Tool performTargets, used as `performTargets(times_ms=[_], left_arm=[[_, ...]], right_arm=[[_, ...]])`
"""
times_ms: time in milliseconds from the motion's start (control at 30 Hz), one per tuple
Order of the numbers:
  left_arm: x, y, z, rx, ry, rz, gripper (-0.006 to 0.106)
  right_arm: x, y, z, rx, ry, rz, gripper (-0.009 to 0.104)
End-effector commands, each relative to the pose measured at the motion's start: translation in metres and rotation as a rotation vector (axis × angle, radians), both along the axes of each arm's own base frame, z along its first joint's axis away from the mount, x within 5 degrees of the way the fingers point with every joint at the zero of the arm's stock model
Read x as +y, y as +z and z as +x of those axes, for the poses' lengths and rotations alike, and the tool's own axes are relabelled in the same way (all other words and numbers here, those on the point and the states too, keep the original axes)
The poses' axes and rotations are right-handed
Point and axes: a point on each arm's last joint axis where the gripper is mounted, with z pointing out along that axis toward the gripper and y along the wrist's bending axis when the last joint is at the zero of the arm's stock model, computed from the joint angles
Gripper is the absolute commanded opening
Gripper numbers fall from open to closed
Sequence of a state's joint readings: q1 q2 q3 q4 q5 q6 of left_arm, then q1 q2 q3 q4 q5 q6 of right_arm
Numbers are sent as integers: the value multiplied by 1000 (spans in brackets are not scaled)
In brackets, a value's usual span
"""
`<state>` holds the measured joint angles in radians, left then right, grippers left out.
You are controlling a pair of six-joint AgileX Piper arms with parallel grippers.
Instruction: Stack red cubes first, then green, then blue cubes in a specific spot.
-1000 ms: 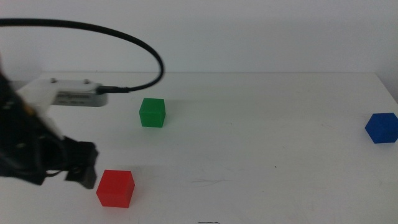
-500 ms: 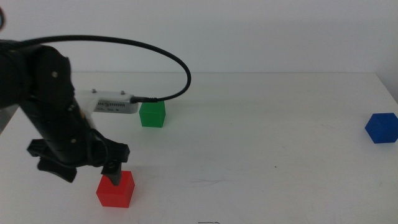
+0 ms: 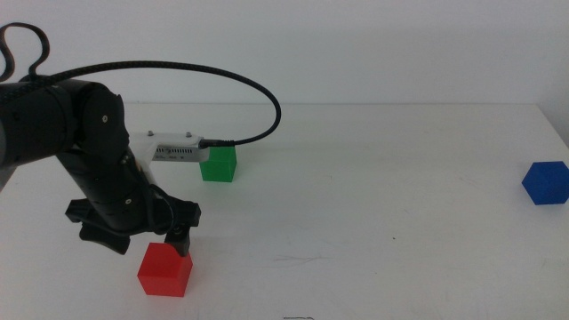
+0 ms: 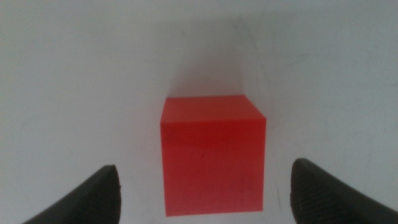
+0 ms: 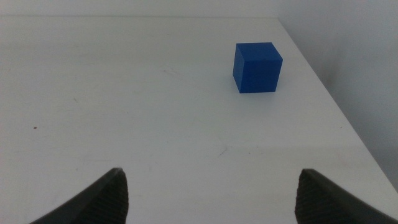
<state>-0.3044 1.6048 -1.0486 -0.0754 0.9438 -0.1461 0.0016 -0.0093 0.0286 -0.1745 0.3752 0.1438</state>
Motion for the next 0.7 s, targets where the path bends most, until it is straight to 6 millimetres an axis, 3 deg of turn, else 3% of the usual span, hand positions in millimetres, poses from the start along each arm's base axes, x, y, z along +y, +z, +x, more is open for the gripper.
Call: performTargets(times_ms=[0,300,667], left_arm=[[-4,19,4,-86,20,-45,94],[-4,17,5,-81,69,-54,91],[-9,-9,14,-1,67,-52,77]], right_arm=[[0,14,0,-111,8,-30,80],[0,14,0,-111,8,-30,80],[0,14,0,-111,8,-30,80]])
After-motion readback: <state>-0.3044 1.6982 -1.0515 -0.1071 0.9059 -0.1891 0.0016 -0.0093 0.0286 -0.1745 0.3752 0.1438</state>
